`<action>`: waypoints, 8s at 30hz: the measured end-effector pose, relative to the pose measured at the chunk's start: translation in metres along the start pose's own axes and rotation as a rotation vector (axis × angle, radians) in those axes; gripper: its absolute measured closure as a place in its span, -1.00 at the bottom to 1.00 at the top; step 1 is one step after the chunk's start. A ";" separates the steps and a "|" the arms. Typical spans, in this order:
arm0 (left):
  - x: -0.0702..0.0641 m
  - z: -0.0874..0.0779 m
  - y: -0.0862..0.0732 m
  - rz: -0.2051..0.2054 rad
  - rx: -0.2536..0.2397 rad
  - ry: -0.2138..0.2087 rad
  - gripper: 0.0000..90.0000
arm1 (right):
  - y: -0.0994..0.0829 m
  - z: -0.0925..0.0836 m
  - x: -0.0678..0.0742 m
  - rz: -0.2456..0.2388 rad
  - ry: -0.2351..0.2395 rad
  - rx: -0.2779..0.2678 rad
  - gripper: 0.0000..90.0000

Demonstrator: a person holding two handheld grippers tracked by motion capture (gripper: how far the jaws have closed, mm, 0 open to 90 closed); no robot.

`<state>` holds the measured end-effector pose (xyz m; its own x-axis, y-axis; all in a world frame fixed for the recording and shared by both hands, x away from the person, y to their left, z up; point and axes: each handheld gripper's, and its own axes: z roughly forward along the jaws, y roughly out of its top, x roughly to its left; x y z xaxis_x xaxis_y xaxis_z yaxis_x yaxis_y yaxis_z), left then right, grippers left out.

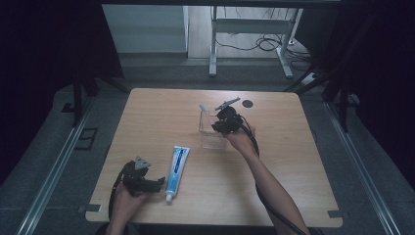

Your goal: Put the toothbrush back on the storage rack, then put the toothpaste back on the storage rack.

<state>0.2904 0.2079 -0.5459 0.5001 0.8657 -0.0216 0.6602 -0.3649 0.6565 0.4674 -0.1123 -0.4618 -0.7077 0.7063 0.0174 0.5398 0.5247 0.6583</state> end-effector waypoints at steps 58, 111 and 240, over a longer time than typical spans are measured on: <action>-0.001 0.001 0.000 -0.010 -0.007 0.005 -1.00 | -0.059 -0.089 0.011 -0.085 0.063 -0.133 -0.80; -0.001 0.001 0.000 -0.014 -0.008 0.006 -1.00 | -0.179 -0.112 -0.004 0.010 -0.047 -0.138 -1.00; -0.054 -0.016 0.032 0.123 0.079 -0.215 0.99 | -0.227 -0.090 0.000 0.046 -0.067 -0.067 -0.95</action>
<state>0.2756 0.1549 -0.5111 0.6814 0.7234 -0.1110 0.6247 -0.4959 0.6032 0.3037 -0.2746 -0.5434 -0.6494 0.7604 -0.0001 0.5378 0.4593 0.7070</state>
